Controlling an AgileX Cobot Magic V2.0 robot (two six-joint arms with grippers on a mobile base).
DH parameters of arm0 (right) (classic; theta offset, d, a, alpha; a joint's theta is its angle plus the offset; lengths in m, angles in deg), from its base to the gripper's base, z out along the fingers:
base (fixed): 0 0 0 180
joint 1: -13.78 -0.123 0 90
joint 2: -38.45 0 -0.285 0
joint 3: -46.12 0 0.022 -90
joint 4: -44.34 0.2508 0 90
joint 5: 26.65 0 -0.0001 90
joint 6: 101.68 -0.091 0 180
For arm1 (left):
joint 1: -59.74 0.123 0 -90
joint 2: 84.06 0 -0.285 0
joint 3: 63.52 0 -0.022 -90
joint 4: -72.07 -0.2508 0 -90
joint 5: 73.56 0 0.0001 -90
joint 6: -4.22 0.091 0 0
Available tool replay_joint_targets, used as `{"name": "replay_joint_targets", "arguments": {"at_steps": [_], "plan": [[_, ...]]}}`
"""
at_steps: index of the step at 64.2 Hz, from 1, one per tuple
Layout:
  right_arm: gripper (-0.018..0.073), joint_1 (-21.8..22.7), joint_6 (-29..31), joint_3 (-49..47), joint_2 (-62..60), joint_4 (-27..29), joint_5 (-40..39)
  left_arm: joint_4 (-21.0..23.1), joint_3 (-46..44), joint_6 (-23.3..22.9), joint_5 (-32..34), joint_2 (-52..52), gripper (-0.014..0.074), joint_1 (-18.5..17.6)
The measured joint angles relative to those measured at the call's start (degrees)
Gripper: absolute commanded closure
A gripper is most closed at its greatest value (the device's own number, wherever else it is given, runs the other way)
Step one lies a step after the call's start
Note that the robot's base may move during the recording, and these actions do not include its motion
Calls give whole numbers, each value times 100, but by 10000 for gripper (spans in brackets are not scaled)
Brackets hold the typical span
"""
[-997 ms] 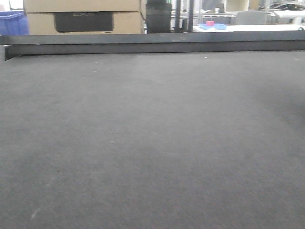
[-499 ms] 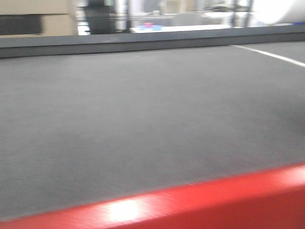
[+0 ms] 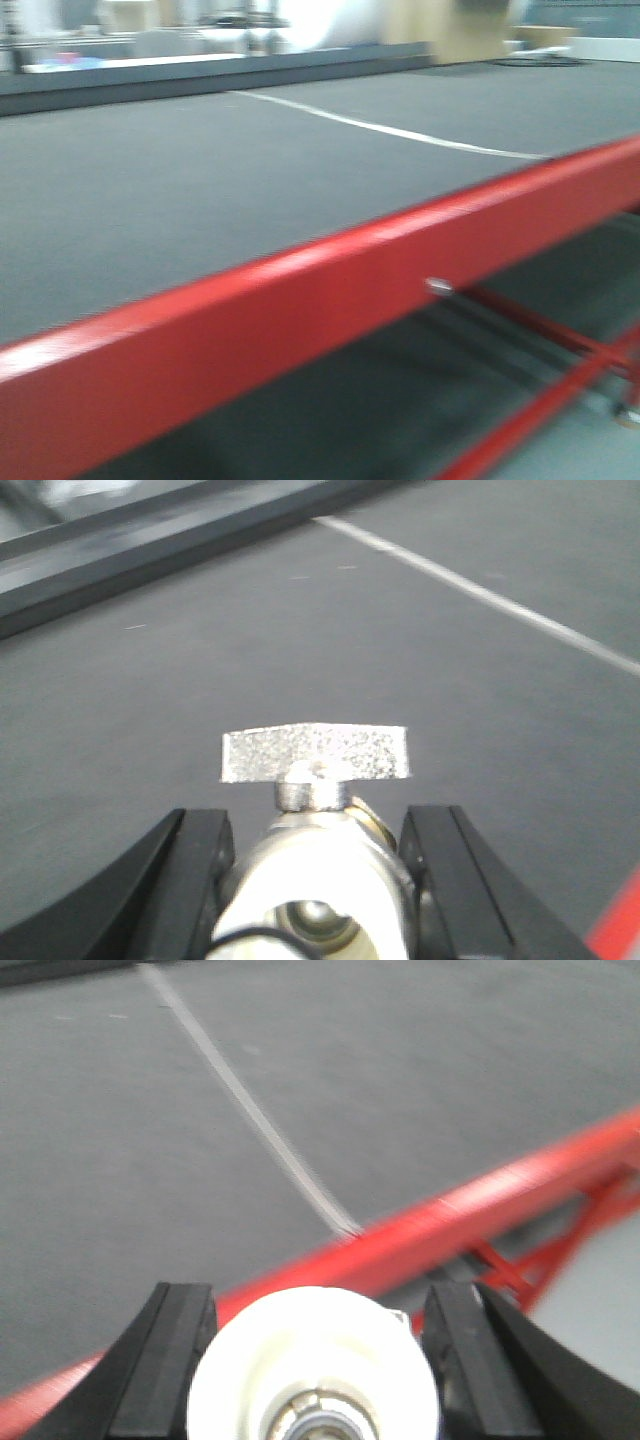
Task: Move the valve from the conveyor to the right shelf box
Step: 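Drive the base to the steel shelf of blue boxes, holding both valves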
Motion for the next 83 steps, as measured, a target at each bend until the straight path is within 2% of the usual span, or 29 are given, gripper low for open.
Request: {"name": "replay_joint_targets", "arguments": {"at_steps": [83], "plan": [[713,0,0,0,0,0,0,11,0,-11,0,0,708,0]]}}
